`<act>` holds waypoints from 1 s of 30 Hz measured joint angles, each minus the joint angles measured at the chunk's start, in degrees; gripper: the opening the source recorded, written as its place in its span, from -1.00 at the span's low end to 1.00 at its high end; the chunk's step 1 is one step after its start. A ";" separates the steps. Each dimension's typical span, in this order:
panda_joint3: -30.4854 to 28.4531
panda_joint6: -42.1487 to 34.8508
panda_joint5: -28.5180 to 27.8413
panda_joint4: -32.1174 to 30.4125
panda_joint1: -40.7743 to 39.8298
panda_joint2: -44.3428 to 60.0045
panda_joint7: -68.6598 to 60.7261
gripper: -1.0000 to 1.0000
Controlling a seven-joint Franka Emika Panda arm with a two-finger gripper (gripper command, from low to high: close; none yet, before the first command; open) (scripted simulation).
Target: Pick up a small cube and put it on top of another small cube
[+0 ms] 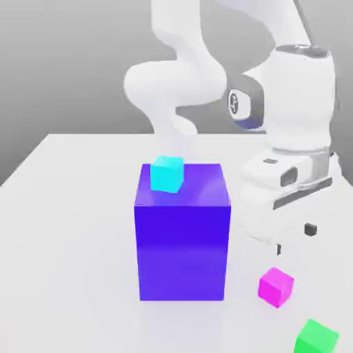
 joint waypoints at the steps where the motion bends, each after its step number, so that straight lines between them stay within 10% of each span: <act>1: 0.03 1.12 -1.18 -0.84 0.58 2.10 0.22 0.00; 7: -3.96 10.53 -5.98 0.40 4.16 14.58 3.16 0.00; 8: -4.57 11.83 -6.35 0.71 4.68 16.20 3.46 -1.00; 21: -1.60 3.19 -2.57 -1.00 2.54 5.86 0.36 -1.00; 30: -0.88 -9.46 -2.34 15.87 -0.06 10.16 -10.79 -1.00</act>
